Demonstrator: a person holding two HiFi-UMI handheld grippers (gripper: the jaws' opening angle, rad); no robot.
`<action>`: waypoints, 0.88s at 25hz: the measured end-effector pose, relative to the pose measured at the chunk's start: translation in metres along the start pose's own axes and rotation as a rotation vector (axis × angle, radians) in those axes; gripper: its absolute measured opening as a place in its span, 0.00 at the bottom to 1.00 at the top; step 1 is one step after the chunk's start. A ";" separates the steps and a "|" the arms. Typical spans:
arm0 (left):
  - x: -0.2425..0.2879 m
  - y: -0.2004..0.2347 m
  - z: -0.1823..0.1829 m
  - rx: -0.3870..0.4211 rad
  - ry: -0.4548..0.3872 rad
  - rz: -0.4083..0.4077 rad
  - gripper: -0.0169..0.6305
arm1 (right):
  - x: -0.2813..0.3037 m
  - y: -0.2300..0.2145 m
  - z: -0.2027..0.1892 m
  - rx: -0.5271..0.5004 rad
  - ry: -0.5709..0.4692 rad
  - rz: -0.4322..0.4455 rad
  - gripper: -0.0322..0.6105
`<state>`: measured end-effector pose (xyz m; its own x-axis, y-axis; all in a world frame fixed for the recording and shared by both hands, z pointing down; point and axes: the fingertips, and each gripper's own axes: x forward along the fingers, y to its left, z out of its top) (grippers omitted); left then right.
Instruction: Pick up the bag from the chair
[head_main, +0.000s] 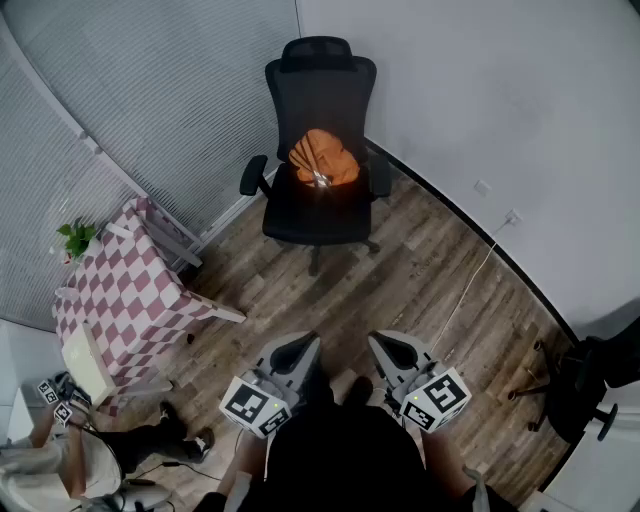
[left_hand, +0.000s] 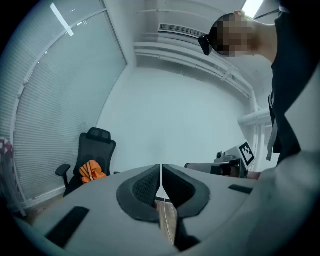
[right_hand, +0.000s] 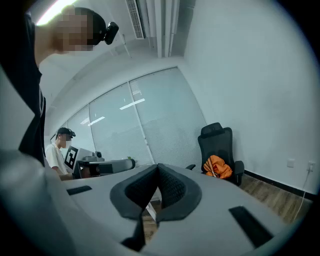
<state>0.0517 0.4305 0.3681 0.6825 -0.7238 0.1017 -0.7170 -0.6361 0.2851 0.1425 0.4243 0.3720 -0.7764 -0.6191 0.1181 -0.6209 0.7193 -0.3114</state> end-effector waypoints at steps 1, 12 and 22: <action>0.001 0.005 0.000 0.005 0.004 -0.001 0.08 | 0.004 -0.001 0.001 0.001 -0.002 -0.004 0.08; 0.004 0.063 0.008 0.014 0.019 -0.030 0.08 | 0.058 -0.010 0.011 0.007 -0.034 -0.072 0.08; 0.011 0.109 0.026 0.070 0.023 -0.121 0.08 | 0.117 -0.014 0.012 -0.010 0.001 -0.152 0.08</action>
<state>-0.0225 0.3463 0.3756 0.7670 -0.6348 0.0931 -0.6369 -0.7359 0.2295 0.0618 0.3379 0.3793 -0.6737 -0.7206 0.1639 -0.7321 0.6206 -0.2809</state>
